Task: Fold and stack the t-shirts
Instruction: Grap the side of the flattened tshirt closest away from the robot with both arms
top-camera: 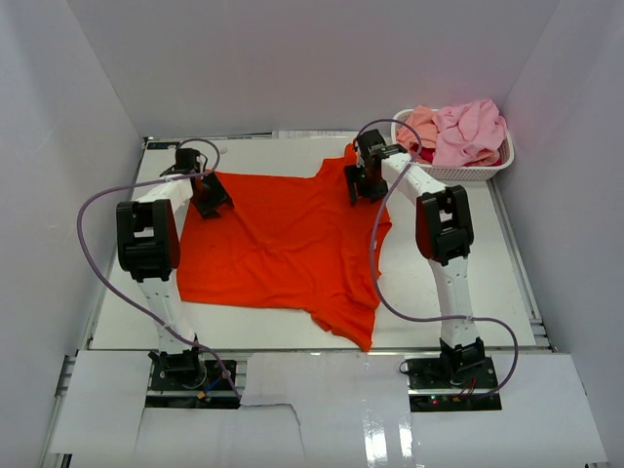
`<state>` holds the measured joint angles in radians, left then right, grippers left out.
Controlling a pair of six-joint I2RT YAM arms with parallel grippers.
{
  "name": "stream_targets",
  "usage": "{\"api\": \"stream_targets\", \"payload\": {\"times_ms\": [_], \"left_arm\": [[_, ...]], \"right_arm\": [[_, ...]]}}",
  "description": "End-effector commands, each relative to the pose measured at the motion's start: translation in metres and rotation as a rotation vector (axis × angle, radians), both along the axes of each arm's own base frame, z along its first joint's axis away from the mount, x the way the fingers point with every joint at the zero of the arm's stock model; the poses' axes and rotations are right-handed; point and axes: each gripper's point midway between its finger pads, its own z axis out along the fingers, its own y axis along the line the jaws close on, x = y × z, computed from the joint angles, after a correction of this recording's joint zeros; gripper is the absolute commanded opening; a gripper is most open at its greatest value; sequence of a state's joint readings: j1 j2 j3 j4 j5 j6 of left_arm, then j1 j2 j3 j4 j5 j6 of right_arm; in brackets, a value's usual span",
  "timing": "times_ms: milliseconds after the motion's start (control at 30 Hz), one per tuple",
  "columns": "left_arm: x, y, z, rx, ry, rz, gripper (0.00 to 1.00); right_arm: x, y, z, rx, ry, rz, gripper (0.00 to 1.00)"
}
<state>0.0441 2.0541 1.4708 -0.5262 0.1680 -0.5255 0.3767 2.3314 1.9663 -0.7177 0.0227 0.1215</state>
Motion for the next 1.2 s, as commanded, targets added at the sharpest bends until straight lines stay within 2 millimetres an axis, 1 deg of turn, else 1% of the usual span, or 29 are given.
{"api": "stream_targets", "payload": {"times_ms": [0, 67, 133, 167, 200, 233, 267, 333, 367, 400, 500, 533, 567, 667, 700, 900, 967, 1067, 1100, 1167], "left_arm": [[0.0, 0.008, -0.019, 0.027, 0.044, 0.023, 0.62], [-0.001, 0.009, -0.024, 0.031, 0.054, 0.025, 0.63], [0.001, 0.01, -0.024, 0.038, 0.053, 0.032, 0.63], [0.002, 0.011, -0.028, 0.038, 0.059, 0.032, 0.63], [0.003, 0.01, -0.028, 0.034, 0.059, 0.032, 0.63], [0.006, 0.009, -0.028, 0.027, 0.054, 0.03, 0.63], [0.007, 0.008, -0.031, 0.024, 0.059, 0.03, 0.63], [0.012, 0.007, -0.031, 0.015, 0.053, 0.027, 0.63], [0.014, 0.007, -0.034, 0.013, 0.057, 0.026, 0.63], [0.015, 0.007, -0.034, 0.013, 0.056, 0.026, 0.63], [0.02, 0.006, -0.033, 0.008, 0.048, 0.027, 0.63], [0.021, 0.006, -0.034, 0.008, 0.048, 0.027, 0.63], [0.024, 0.007, -0.032, 0.01, 0.042, 0.027, 0.63], [0.028, 0.007, -0.036, 0.01, 0.043, 0.024, 0.63], [0.028, 0.005, -0.04, 0.003, 0.049, 0.02, 0.63], [0.036, 0.004, -0.049, -0.006, 0.055, 0.02, 0.63], [0.037, 0.004, -0.053, -0.009, 0.06, 0.018, 0.63], [0.039, 0.005, -0.053, -0.004, 0.056, 0.02, 0.64], [0.041, 0.005, -0.052, -0.005, 0.049, 0.019, 0.64], [0.044, 0.003, -0.044, -0.012, 0.033, 0.021, 0.64]], "right_arm": [[0.01, -0.006, -0.002, -0.01, 0.009, -0.004, 0.7], [0.014, -0.008, -0.006, -0.014, 0.012, -0.004, 0.71], [0.02, -0.01, -0.004, -0.013, 0.004, -0.009, 0.72], [0.021, -0.011, -0.009, -0.01, 0.013, -0.01, 0.72], [0.022, -0.012, -0.011, -0.008, 0.021, -0.012, 0.72], [0.027, -0.013, -0.009, -0.005, 0.01, -0.015, 0.72], [0.028, -0.015, -0.014, -0.006, 0.019, -0.019, 0.72], [0.032, -0.016, -0.016, -0.004, 0.014, -0.025, 0.72], [0.032, -0.015, -0.021, 0.007, 0.024, -0.022, 0.72], [0.033, -0.013, -0.022, 0.023, 0.027, -0.017, 0.72], [0.043, -0.011, -0.025, 0.036, 0.011, -0.014, 0.73], [0.047, -0.011, -0.029, 0.045, 0.011, -0.015, 0.73], [0.053, -0.009, -0.026, 0.059, -0.007, -0.012, 0.74], [0.065, -0.007, -0.027, 0.098, -0.037, -0.004, 0.75], [0.068, -0.006, -0.029, 0.105, -0.043, -0.001, 0.75], [0.085, -0.01, -0.036, 0.145, -0.091, 0.003, 0.78], [0.09, -0.014, -0.036, 0.147, -0.109, -0.003, 0.78], [0.101, -0.018, -0.031, 0.16, -0.145, -0.01, 0.8], [0.104, -0.019, -0.03, 0.164, -0.157, -0.013, 0.8], [0.111, -0.022, -0.02, 0.186, -0.18, -0.014, 0.8]]}}
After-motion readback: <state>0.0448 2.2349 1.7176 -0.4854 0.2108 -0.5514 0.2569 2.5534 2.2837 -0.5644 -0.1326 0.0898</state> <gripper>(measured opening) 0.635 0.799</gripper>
